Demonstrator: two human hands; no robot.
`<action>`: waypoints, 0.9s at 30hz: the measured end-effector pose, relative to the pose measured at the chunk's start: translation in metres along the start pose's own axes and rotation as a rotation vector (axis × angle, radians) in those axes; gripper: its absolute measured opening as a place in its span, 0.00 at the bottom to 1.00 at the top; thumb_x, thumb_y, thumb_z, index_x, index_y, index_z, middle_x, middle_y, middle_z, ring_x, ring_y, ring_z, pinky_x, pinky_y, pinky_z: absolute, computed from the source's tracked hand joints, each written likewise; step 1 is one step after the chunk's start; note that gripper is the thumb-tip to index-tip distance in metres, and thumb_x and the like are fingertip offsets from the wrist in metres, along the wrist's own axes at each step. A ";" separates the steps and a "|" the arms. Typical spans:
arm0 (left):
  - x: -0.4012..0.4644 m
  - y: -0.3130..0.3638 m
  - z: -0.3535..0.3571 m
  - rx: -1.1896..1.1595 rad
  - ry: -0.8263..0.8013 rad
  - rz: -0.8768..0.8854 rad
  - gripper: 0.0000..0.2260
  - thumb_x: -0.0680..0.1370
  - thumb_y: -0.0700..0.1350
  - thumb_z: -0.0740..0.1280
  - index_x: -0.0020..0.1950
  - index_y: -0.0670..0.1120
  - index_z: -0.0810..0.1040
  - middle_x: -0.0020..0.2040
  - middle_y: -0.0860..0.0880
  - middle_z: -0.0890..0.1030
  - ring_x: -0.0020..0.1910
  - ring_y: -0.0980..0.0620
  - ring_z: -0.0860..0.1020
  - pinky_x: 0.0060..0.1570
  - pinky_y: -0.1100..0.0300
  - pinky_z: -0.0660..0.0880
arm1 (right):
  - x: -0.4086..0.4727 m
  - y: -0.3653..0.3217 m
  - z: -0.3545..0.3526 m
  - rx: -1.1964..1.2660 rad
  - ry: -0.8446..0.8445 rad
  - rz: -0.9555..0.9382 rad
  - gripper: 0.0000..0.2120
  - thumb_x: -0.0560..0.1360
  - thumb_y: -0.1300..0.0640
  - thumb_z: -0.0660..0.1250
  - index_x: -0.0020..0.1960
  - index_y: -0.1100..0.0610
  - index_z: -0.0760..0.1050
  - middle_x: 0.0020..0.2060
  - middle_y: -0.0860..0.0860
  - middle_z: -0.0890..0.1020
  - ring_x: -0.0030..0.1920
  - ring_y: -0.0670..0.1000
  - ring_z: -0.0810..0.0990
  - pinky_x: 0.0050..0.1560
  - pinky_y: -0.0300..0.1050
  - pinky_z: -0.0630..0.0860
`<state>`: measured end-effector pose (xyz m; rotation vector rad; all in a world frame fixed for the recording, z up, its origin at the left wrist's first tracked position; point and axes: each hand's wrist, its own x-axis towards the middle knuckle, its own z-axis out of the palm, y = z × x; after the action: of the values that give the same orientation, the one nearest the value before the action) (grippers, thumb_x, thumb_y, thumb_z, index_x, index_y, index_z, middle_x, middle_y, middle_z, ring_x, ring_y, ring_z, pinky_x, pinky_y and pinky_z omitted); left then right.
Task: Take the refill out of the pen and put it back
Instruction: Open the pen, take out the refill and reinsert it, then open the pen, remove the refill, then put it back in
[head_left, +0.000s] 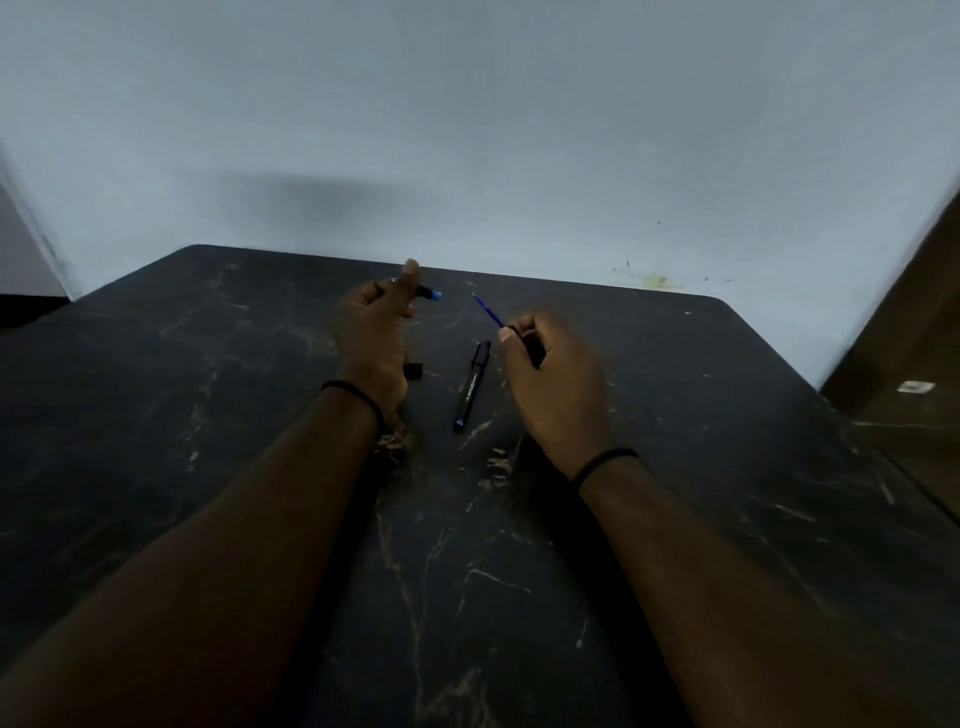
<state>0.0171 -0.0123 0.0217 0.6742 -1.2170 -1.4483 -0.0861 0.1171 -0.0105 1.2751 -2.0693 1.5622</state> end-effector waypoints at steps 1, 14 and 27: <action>0.001 0.000 0.000 -0.008 0.034 -0.001 0.13 0.77 0.51 0.70 0.38 0.43 0.77 0.30 0.49 0.69 0.25 0.57 0.63 0.28 0.63 0.61 | 0.000 0.001 -0.001 0.000 -0.008 -0.015 0.05 0.77 0.45 0.62 0.48 0.45 0.72 0.33 0.43 0.79 0.33 0.42 0.77 0.34 0.42 0.75; 0.008 -0.025 -0.010 1.117 -0.176 0.259 0.24 0.76 0.63 0.65 0.31 0.46 0.82 0.31 0.46 0.81 0.33 0.46 0.81 0.40 0.52 0.81 | -0.001 0.002 0.001 0.036 0.058 -0.021 0.03 0.78 0.47 0.63 0.49 0.46 0.73 0.30 0.42 0.76 0.29 0.42 0.74 0.29 0.38 0.69; 0.007 -0.024 -0.010 1.467 -0.091 0.308 0.24 0.74 0.64 0.66 0.48 0.42 0.82 0.50 0.40 0.81 0.49 0.41 0.81 0.45 0.53 0.75 | -0.003 -0.003 -0.001 0.032 0.044 -0.006 0.03 0.78 0.48 0.63 0.49 0.46 0.72 0.35 0.44 0.80 0.34 0.43 0.78 0.35 0.49 0.78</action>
<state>0.0154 -0.0240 -0.0024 1.2633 -2.2691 -0.1102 -0.0828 0.1188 -0.0102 1.2447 -2.0195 1.6128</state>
